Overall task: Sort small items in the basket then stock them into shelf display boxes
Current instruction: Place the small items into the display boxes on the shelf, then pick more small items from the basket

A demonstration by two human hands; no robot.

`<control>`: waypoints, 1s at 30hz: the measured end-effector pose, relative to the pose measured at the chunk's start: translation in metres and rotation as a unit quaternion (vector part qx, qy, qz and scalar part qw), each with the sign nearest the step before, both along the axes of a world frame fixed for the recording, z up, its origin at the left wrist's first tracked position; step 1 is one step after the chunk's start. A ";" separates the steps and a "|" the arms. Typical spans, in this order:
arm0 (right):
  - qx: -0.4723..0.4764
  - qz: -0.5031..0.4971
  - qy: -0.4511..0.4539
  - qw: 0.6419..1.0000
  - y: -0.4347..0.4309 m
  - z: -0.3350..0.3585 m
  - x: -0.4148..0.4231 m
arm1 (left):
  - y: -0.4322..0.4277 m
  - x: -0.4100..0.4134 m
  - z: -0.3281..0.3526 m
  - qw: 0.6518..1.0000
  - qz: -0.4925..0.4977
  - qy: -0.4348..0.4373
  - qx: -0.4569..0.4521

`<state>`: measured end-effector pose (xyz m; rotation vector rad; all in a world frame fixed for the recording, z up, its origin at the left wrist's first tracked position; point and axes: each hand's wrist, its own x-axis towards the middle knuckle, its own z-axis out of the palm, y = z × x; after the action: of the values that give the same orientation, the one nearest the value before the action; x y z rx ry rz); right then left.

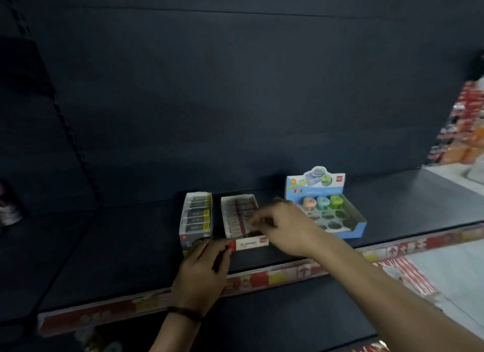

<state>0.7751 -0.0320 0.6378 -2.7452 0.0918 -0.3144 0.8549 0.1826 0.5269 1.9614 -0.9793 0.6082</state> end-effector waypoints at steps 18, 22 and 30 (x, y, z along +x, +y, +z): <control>0.355 -0.643 0.035 0.677 0.125 -0.273 -0.519 | -0.101 -0.316 -0.184 0.687 -0.556 0.096 0.459; 0.404 -0.740 -0.001 0.538 0.179 -0.305 -0.616 | -0.108 -0.405 -0.212 0.594 -0.602 0.062 0.530; 0.481 -0.794 -0.047 0.370 0.193 -0.396 -0.761 | -0.136 -0.569 -0.281 0.534 -0.582 0.062 0.611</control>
<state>0.0142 0.1610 0.2421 -0.5912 2.0533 -0.5445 0.2860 0.0464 0.2455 1.5392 -2.6187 -1.3392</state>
